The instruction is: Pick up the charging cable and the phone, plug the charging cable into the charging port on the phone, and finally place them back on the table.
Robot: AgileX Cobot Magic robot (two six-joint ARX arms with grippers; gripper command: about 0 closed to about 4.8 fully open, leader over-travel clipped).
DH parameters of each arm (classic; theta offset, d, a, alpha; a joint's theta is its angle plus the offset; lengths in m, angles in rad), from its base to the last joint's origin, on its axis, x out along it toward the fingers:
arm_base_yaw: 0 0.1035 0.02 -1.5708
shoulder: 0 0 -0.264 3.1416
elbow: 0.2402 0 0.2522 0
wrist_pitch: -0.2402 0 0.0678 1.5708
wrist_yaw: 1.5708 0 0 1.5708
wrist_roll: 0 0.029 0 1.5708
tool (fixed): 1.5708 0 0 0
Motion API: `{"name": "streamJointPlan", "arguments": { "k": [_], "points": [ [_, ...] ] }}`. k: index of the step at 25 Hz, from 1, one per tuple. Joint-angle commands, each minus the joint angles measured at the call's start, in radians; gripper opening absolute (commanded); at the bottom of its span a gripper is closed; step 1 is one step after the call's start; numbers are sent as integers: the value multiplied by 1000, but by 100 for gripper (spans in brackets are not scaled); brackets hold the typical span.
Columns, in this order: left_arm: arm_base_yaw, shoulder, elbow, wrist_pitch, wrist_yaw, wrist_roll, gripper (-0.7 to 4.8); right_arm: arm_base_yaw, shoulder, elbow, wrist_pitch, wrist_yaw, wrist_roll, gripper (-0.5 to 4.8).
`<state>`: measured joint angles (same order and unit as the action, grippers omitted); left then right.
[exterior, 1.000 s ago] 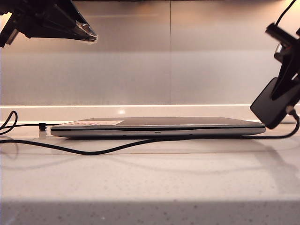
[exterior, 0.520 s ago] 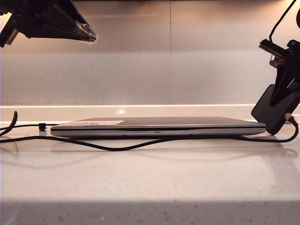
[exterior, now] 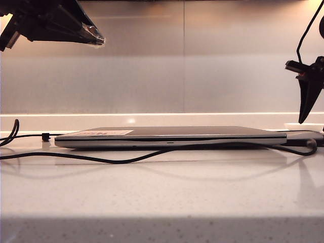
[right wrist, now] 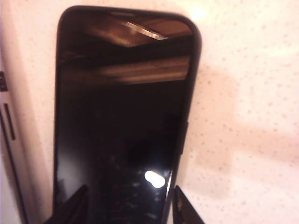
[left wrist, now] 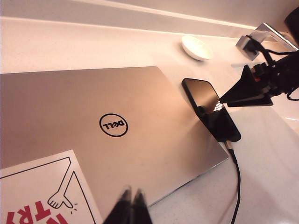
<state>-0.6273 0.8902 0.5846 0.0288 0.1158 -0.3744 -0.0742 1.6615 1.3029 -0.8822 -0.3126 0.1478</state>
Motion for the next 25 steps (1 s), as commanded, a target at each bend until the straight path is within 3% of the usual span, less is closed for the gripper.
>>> {"name": "streamJointPlan", "arguments": {
  "k": [1,3,4,5,6,7,13,15,21,25],
  "points": [
    [0,-2,8,9,1,4,-6,1,-47,6,-7,8,-14,253],
    [0,-3,8,9,1,5,-6,1,-77,6,-6,8,-14,250],
    [0,-5,8,9,1,5,-6,1,-95,5,-8,8,-14,209],
    [0,-8,9,9,1,5,-6,2,-111,5,-11,8,-14,137],
    [0,-15,10,5,1,5,-6,2,-132,5,-16,8,-15,24],
    [0,-21,14,-1,1,5,-6,3,-150,5,-23,8,-18,-10],
    [2,-135,64,-121,1,70,-6,39,-355,-2,-31,157,-31,-2],
    [2,-204,64,-141,1,84,-6,73,-478,-63,39,195,-34,-2],
    [2,-305,55,-208,1,151,-6,122,-772,-296,298,203,-53,-1],
    [2,-384,-6,-234,1,158,-6,122,-916,-411,321,179,-52,-1]
  ]
}}
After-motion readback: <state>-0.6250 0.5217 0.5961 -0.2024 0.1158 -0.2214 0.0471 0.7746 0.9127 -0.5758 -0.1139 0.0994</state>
